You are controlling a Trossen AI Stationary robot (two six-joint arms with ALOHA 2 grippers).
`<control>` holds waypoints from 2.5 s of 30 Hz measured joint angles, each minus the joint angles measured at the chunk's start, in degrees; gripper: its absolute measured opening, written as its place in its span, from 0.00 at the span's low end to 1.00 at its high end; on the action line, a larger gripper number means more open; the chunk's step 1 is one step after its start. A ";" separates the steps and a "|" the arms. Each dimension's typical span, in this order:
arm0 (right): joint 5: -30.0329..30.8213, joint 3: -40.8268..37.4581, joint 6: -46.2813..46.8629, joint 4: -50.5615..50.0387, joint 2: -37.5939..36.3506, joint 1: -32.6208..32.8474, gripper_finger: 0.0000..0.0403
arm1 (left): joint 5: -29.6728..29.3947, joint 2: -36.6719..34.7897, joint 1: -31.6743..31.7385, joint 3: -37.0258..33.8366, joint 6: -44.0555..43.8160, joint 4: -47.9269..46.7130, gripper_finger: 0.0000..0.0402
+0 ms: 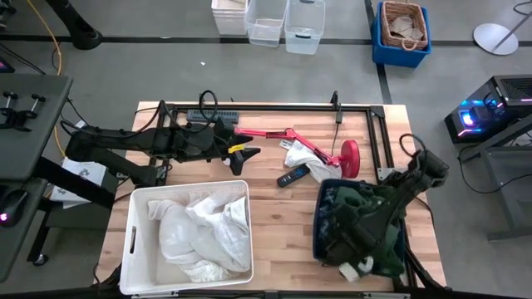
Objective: Sort clothes
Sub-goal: Put the green shirt into the blue bin, then put the white underwear into the white bin
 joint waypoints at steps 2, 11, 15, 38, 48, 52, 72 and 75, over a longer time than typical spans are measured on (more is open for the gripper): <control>4.16 -2.08 7.37 -0.01 -2.77 -0.01 0.00 | 0.00 0.00 -0.17 0.00 0.00 -0.06 0.61; 12.28 -19.24 30.71 23.21 -7.76 -3.71 0.00 | -0.28 0.00 -0.17 0.00 0.04 -0.16 0.61; 9.67 -27.19 29.43 41.61 -5.48 -6.94 0.00 | -0.31 -0.02 -0.17 0.00 0.00 0.25 0.61; 11.13 4.65 20.11 0.67 -10.97 -8.11 0.22 | 9.09 -5.11 -0.17 0.11 0.54 3.26 0.61; 27.48 17.41 19.37 0.16 -12.03 -8.62 0.23 | 8.84 -5.09 -0.10 0.11 6.96 3.58 0.61; 41.16 20.22 15.30 1.96 -12.04 -10.50 0.23 | 6.91 -5.09 0.21 0.11 10.31 3.58 0.61; 42.11 37.36 -34.35 5.43 -12.14 -40.53 0.23 | 19.30 34.48 16.93 13.12 12.34 0.99 0.61; 41.85 39.81 -40.11 6.91 -12.15 -42.56 0.23 | 19.54 41.62 17.34 16.60 10.72 -0.01 0.61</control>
